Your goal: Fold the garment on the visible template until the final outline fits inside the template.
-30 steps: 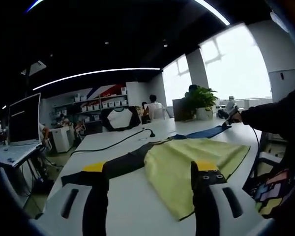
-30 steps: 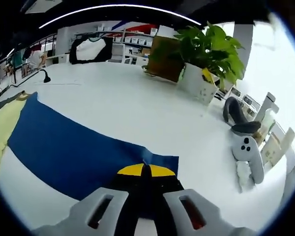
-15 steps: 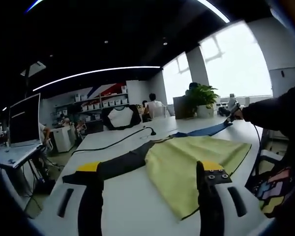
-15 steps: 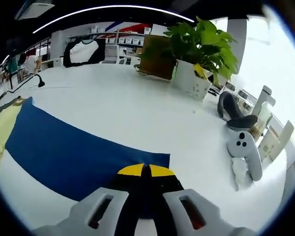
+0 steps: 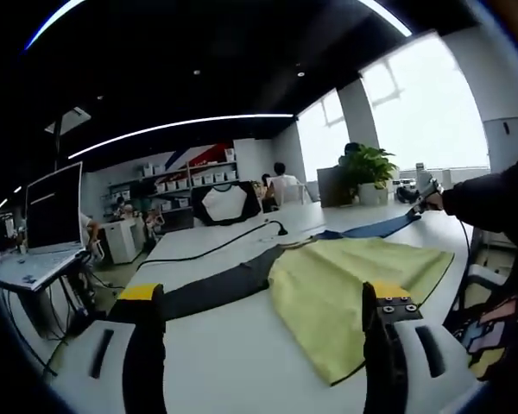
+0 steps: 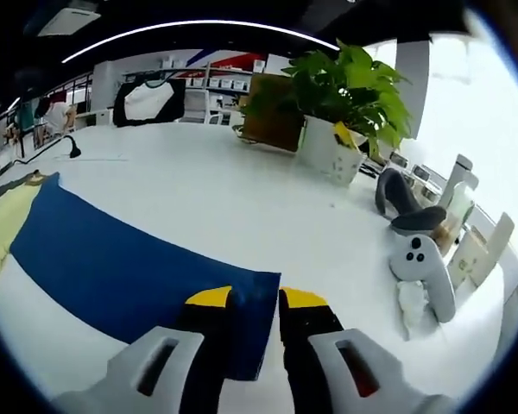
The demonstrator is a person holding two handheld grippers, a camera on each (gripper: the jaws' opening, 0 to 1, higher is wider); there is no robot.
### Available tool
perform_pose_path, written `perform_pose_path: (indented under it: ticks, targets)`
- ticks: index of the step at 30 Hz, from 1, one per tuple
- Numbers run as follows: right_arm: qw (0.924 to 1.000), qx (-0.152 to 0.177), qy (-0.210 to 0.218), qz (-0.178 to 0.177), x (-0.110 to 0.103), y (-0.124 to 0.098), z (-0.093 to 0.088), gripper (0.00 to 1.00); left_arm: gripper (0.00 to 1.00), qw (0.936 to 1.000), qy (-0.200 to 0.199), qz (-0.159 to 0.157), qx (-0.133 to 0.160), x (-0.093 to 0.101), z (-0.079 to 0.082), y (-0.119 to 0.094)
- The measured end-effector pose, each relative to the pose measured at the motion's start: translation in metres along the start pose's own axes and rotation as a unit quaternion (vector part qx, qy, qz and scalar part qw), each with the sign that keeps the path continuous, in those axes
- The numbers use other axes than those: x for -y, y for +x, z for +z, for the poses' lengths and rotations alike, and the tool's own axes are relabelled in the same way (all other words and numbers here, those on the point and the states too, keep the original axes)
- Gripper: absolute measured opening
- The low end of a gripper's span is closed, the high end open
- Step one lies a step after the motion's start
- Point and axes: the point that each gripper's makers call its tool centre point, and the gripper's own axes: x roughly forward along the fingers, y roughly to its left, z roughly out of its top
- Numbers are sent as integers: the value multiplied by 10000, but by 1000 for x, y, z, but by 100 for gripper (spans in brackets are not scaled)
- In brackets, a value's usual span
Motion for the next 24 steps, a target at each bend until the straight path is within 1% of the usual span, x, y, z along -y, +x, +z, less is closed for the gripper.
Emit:
perform_pose_path:
  ticks: [1, 3, 4, 5, 6, 8, 9, 10, 11, 12, 13, 14, 15, 17, 20, 22, 24]
  targets:
    - [10000, 68, -57, 20, 0, -2, 4, 31, 100, 10000, 25, 17, -3, -1, 0, 0]
    - [9993, 318, -151, 119, -1, -5, 17, 40, 100, 10000, 28, 40, -3, -1, 0, 0]
    - [9990, 378, -194, 142, -2, -6, 20, 46, 100, 10000, 27, 35, 7, -1, 0, 0]
    - [9988, 415, -230, 150, -2, -8, 23, 50, 100, 10000, 25, 30, 13, -1, 1, 0]
    - [9977, 536, -346, 238, -5, -11, 30, 53, 100, 10000, 19, 22, 22, 0, 1, 0]
    - [9971, 604, -361, 273, -6, -14, 33, 59, 100, 10000, 3, 4, 18, 0, 0, 0]
    - [9971, 623, -349, 273, -6, -15, 33, 64, 100, 10000, -2, -2, 15, 1, 0, 0]
    - [9968, 660, -347, 284, -6, -15, 34, 71, 100, 10000, -2, -6, 17, 1, 0, 0]
    - [9965, 701, -364, 277, -6, -16, 34, 75, 100, 10000, -1, -13, 18, 1, 0, 0]
    - [9948, 832, -522, 257, -5, -18, 36, 80, 100, 10000, 1, -26, 27, 1, 1, 0]
    - [9944, 845, -572, 290, -6, -18, 35, 85, 100, 10000, -1, -30, 32, 1, 1, -1]
    - [9946, 806, -575, 300, -6, -18, 32, 88, 100, 10000, -1, -35, 32, 1, 1, -1]
    - [9956, 675, -592, 282, -3, -16, 26, 89, 100, 10000, -4, -36, 38, 1, 1, -1]
    - [9962, 620, -504, 354, -4, -15, 19, 89, 100, 10000, -7, -40, 43, 0, 1, -2]
    - [9979, 508, -48, 402, -5, -14, 8, 85, 100, 10000, -13, -39, 54, -1, 2, -3]
    - [9979, 488, -39, 422, -4, -13, 4, 83, 100, 10000, -14, -36, 61, -2, 2, -4]
    - [9984, 398, 68, 403, -2, -11, -3, 77, 100, 10000, -16, -31, 63, -3, 2, -4]
